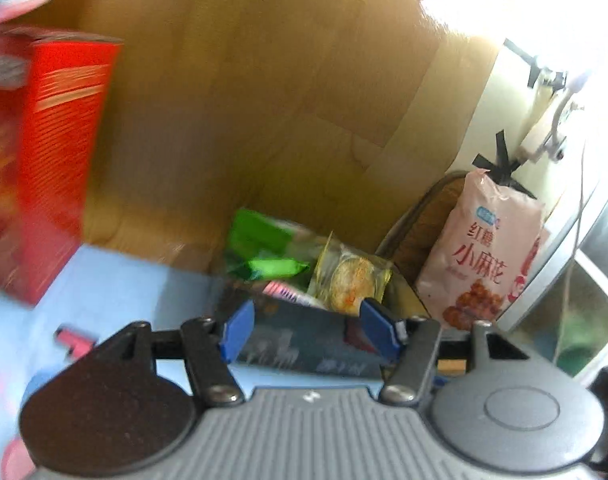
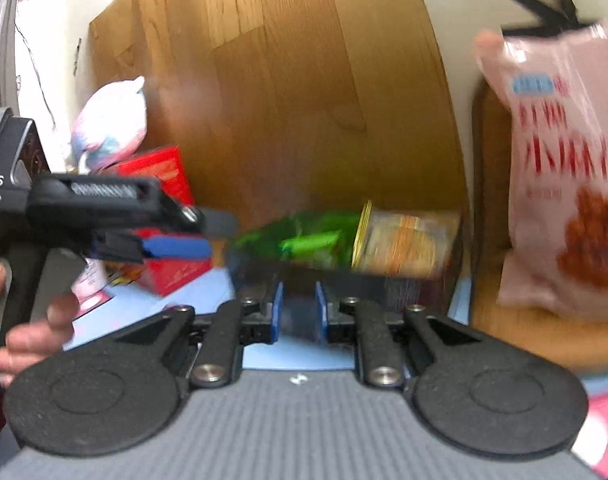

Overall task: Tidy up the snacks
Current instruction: 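Move the left gripper to the clear green vegetable bag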

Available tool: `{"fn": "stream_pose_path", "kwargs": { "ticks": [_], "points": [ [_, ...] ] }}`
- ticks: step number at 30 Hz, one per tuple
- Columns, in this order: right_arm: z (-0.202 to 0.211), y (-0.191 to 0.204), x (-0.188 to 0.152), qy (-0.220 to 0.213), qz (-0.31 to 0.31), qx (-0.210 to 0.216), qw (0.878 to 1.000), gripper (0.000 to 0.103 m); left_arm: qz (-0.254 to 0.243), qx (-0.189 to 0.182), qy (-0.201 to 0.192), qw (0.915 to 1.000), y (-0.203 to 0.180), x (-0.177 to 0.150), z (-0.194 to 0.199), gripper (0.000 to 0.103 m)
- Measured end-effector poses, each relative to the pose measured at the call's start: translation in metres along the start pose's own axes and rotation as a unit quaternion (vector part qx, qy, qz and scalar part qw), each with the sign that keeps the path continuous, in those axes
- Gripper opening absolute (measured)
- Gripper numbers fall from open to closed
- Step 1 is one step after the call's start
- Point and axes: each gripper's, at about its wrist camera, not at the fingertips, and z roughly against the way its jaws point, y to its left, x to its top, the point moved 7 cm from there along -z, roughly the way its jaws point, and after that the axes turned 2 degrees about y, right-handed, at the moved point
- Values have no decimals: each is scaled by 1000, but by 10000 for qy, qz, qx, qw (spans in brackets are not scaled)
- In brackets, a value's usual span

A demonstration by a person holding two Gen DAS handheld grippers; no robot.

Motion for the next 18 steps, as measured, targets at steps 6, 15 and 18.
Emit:
{"fn": "stream_pose_path", "kwargs": {
  "ticks": [6, 15, 18],
  "points": [
    [26, 20, -46, 603, -331, 447, 9966, 33, 411, 23, 175, 9990, 26, -57, 58, 60],
    [63, 74, -97, 1280, -190, 1161, 9848, 35, 593, -484, 590, 9953, 21, -145, 130, 60],
    [70, 86, -106, 1395, -143, 1274, 9819, 38, 730, -648, 687, 9928, 16, -161, 146, 60]
  ]
}}
